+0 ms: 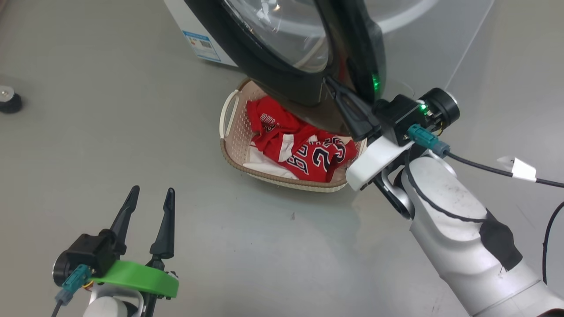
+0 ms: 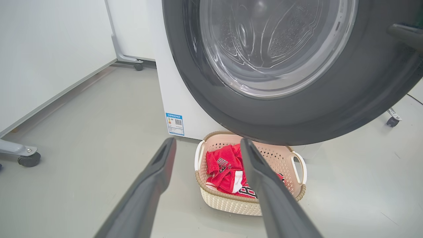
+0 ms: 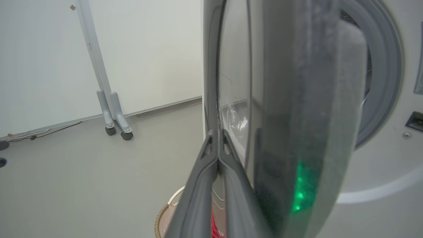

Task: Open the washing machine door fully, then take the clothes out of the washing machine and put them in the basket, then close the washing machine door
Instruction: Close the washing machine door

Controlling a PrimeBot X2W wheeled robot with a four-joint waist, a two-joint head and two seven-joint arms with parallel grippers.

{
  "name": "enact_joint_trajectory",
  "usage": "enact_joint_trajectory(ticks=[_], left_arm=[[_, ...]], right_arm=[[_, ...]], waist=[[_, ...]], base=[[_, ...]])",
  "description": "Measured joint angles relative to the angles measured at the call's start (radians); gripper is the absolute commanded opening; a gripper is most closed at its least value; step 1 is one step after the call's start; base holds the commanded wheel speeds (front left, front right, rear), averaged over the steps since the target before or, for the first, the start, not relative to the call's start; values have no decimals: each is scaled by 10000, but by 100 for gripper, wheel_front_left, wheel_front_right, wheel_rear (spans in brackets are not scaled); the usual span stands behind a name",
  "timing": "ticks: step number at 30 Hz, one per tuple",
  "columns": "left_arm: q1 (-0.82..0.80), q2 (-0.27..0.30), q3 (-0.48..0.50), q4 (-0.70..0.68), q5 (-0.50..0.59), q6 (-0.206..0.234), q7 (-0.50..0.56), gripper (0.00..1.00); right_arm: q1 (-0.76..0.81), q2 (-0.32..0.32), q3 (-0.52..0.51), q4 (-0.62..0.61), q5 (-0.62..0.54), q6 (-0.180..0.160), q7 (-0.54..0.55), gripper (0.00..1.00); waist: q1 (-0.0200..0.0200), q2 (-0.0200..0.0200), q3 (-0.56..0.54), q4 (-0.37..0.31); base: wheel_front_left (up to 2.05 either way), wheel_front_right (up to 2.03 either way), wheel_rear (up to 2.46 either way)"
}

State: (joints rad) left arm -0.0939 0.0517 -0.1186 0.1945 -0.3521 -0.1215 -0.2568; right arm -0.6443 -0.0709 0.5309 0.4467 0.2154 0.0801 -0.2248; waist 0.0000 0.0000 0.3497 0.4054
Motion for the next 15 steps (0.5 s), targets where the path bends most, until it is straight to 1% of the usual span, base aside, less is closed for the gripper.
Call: enact_joint_trajectory(ticks=[3,7,10,12,15], left_arm=[[-105,-12,-113,-73,-50,0,0,100],[-164,-12,-188,-88,-98,-13,2,100],[-277,-6,-326,-105,-136,-42,0,100],[-347,-6,-453,-134,-238,-44,0,100],[-400,2,-569,-136,-330,-69,2,100]], right_arm=[[-230,-4,-236,205,29,-150,-25,0],[-708,-153,-740,399,29,-548,-96,0],[-1194,-378,-1072,531,27,-738,-107,0],[-1559,-504,-1266,621,25,-765,-109,0],[-2159,-633,-1471,794,4,-959,-111,0]], waist=[[0,0,250,80],[0,0,514,122],[0,0,692,125],[0,0,814,124],[0,0,1008,124]], base=[[0,0,0],[0,0,0],[0,0,0],[0,0,0],[0,0,0]])
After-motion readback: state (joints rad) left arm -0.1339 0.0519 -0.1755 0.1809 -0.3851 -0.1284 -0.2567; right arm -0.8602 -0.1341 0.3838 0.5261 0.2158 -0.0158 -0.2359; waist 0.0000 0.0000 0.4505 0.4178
